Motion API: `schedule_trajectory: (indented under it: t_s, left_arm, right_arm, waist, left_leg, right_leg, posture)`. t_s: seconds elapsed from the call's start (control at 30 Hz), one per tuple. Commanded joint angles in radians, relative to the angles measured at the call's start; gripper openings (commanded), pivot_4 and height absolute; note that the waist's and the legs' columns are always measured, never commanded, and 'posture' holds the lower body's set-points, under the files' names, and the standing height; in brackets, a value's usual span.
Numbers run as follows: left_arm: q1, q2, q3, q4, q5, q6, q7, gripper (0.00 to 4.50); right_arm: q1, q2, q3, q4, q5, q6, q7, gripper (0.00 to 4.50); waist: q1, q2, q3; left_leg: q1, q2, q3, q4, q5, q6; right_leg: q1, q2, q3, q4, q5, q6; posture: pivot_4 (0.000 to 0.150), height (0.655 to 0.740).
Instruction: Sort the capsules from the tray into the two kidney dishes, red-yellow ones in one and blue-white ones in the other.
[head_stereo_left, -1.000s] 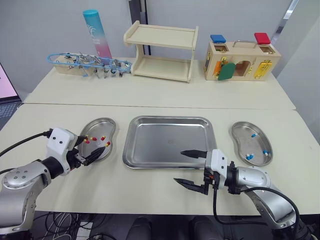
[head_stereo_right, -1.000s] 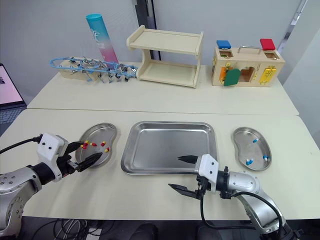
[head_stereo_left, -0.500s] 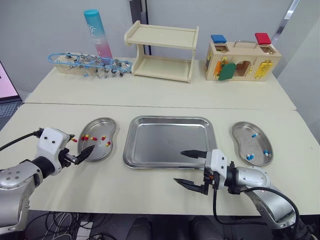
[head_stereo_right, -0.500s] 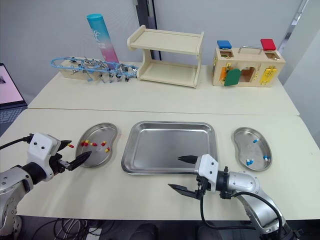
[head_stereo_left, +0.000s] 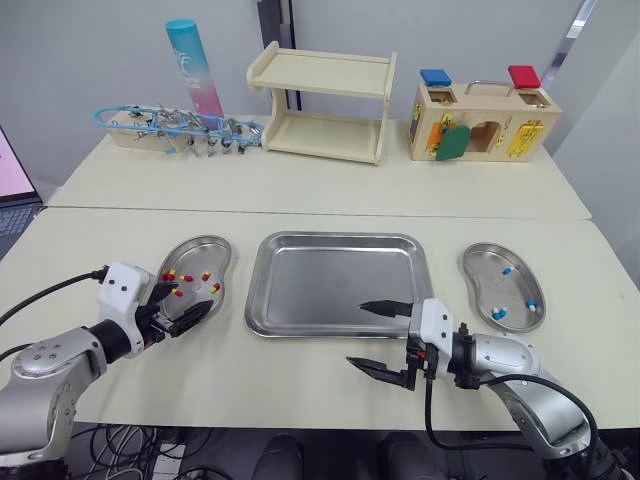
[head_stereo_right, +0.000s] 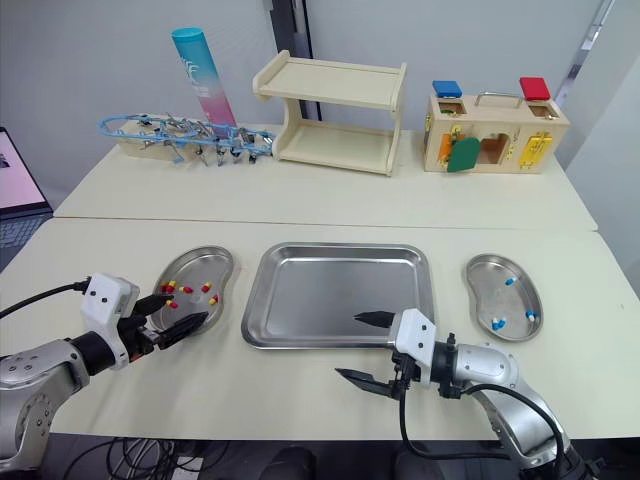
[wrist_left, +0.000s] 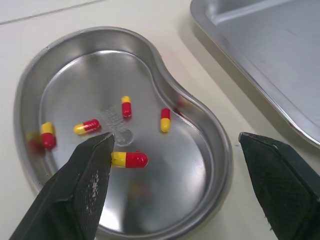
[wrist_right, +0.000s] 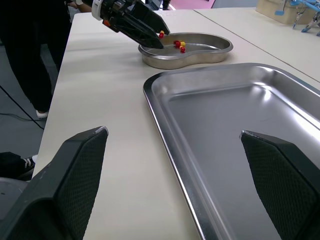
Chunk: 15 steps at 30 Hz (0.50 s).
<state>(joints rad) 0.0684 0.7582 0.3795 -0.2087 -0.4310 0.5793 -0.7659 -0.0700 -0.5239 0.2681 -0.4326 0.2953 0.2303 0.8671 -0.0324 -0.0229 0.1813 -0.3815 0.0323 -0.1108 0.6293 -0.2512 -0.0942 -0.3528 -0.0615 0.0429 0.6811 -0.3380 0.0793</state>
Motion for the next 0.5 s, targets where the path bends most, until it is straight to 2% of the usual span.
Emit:
schedule_trajectory:
  t_s: [0.03,0.27,0.5]
  left_arm:
    - [-0.002,0.028,-0.024,-0.039,-0.022,0.032,-0.033,4.08]
    - [0.006,0.058,-0.102,0.017,0.049,0.012,-0.047,4.08]
    - [-0.043,0.052,-0.060,0.036,-0.010,-0.021,-0.102,4.08]
  right_arm:
    - [-0.011,0.007,0.000,-0.038,0.003,-0.010,-0.003,4.50]
    - [-0.009,0.008,-0.001,-0.043,0.002,-0.009,-0.008,4.50]
    - [-0.005,0.011,0.001,-0.045,-0.001,-0.011,-0.013,4.50]
  waist:
    - [0.000,0.000,0.000]
    - [0.000,0.000,0.000]
    - [0.000,0.000,0.000]
  left_leg:
    - [0.000,0.000,0.000,0.000,0.000,0.000]
    - [0.000,0.000,0.000,0.000,0.000,0.000]
    - [0.000,0.000,0.000,0.000,0.000,0.000]
  right_leg:
    - [0.000,0.000,0.000,0.000,0.000,0.000]
    - [0.000,0.000,0.000,0.000,0.000,0.000]
    - [0.000,0.000,0.000,0.000,0.000,0.000]
  posture:
    - [0.150,0.7400]
    - [0.150,0.7400]
    - [0.150,0.7400]
